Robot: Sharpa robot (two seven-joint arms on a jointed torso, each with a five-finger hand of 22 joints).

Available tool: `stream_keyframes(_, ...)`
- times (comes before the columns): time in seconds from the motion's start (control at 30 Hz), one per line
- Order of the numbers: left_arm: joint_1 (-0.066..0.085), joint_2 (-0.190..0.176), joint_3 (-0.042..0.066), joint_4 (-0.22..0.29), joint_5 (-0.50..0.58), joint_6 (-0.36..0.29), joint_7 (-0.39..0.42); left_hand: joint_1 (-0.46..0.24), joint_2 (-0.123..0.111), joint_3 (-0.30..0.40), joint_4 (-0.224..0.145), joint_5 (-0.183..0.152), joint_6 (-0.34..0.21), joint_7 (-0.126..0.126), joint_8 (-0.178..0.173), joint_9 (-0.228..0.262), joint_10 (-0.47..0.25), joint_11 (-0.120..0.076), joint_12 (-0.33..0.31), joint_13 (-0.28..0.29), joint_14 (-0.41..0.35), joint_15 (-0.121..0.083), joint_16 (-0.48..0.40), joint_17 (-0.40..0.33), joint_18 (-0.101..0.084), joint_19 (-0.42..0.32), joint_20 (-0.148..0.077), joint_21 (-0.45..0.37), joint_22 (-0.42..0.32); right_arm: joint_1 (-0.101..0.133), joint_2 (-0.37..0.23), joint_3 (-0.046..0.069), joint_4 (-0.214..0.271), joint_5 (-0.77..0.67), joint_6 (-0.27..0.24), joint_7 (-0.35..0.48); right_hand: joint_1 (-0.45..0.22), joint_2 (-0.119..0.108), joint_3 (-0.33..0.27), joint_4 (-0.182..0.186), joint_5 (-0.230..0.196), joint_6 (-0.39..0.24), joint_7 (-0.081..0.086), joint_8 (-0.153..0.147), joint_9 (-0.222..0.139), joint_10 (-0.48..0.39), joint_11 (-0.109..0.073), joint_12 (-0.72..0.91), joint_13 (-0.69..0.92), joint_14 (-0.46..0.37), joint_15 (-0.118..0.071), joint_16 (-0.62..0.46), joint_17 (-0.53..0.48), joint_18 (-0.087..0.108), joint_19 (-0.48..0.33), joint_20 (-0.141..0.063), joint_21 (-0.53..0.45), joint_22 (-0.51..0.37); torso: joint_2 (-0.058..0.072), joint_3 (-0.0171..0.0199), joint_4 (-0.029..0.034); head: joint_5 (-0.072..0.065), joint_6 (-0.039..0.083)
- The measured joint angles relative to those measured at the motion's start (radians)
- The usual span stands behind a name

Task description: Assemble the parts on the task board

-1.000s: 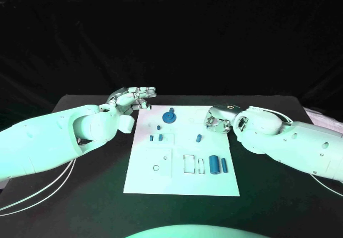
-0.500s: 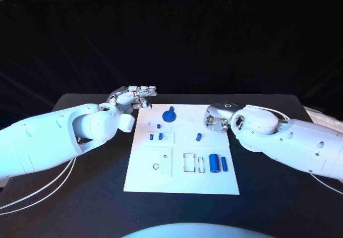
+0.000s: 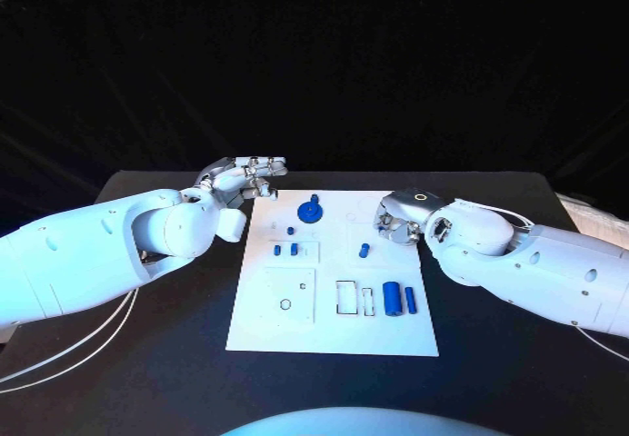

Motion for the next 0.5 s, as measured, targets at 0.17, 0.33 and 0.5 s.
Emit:
stream_keyframes(0.17, 0.0, 0.0, -0.001, 0.0, -0.005, 0.0, -0.001, 0.011, 0.011, -0.002, -0.002, 0.005, 0.0, 0.0, 0.0, 0.0, -0.007, 0.0, 0.007, 0.0, 0.0, 0.0, 0.0, -0.004, 0.0, 0.0, 0.0, -0.006, -0.003, -0.002, -0.012, 0.001, 0.016, 0.003, -0.027, 0.0, 0.0, 0.0, 0.004, 0.001, -0.002, 0.007, -0.001, 0.0, 0.0, 0.007, -0.004, 0.0, -0.001, 0.0, 0.0, 0.004, 0.002, 0.0, 0.003, -0.003, 0.0, 0.004, 0.0, 0.0007, -0.0004, 0.0, 0.001)
stream_keyframes(0.33, -0.001, 0.0, -0.001, -0.001, -0.009, -0.001, -0.001, 0.011, 0.011, -0.003, -0.003, 0.005, 0.0, 0.0, 0.0, 0.0, -0.007, 0.0, 0.007, 0.0, -0.003, 0.003, 0.0, -0.005, 0.0, 0.0, 0.0, -0.006, -0.003, -0.001, -0.028, 0.006, 0.037, 0.01, -0.046, 0.001, -0.005, -0.005, 0.004, 0.001, -0.002, 0.007, -0.002, 0.0, 0.002, 0.013, -0.008, 0.001, -0.002, 0.0, 0.0, 0.004, 0.004, 0.0, 0.003, -0.003, 0.007, 0.008, 0.0, 0.0002, -0.0003, 0.002, 0.002)
stream_keyframes(0.5, -0.001, 0.0, -0.001, -0.003, -0.013, -0.002, -0.002, 0.013, 0.008, 0.0, -0.005, 0.005, 0.0, 0.0, 0.0, 0.0, -0.007, 0.0, 0.007, 0.0, -0.003, 0.003, 0.0, -0.005, 0.0, 0.0, 0.0, -0.006, -0.004, 0.005, -0.047, 0.011, 0.062, 0.022, -0.062, 0.003, -0.005, -0.005, 0.004, 0.001, -0.002, 0.007, -0.002, 0.0, 0.002, 0.013, -0.008, 0.0, -0.003, 0.0, 0.0, 0.008, 0.006, 0.0, 0.003, -0.003, 0.007, 0.009, 0.0, 0.0, -0.001, 0.002, 0.001)
